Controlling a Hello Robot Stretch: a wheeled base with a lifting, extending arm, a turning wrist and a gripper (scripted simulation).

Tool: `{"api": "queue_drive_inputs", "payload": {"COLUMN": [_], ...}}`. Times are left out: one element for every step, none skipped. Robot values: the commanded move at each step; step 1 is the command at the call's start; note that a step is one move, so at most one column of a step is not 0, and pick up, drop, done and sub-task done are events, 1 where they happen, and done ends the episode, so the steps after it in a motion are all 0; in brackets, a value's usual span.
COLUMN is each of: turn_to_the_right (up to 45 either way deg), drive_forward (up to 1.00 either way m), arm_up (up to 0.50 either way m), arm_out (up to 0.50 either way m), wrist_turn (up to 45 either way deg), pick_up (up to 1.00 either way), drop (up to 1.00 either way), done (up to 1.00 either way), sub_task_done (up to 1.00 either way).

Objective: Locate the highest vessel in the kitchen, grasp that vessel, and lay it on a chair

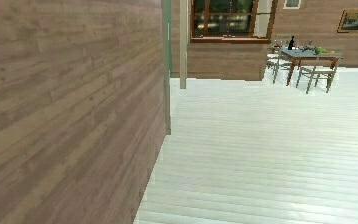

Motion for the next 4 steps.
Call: {"api": "queue_drive_inputs", "payload": {"turn_to_the_right": [0.0, 0.0, 0.0, 0.0], "drive_forward": [0.0, 0.0, 0.0, 0.0], "arm_up": [0.0, 0.1, 0.04, 0.0], "arm_out": [0.0, 0.0, 0.0, 0.0], "wrist_turn": [0.0, 0.0, 0.0, -45.0], "pick_up": [1.0, 0.0, 0.0, 0.0], "drop": [0.0, 0.0, 0.0, 0.0], "done": [0.0, 0.0, 0.0, 0.0], "sub_task_done": [0.0, 0.0, 0.0, 0.0]}}
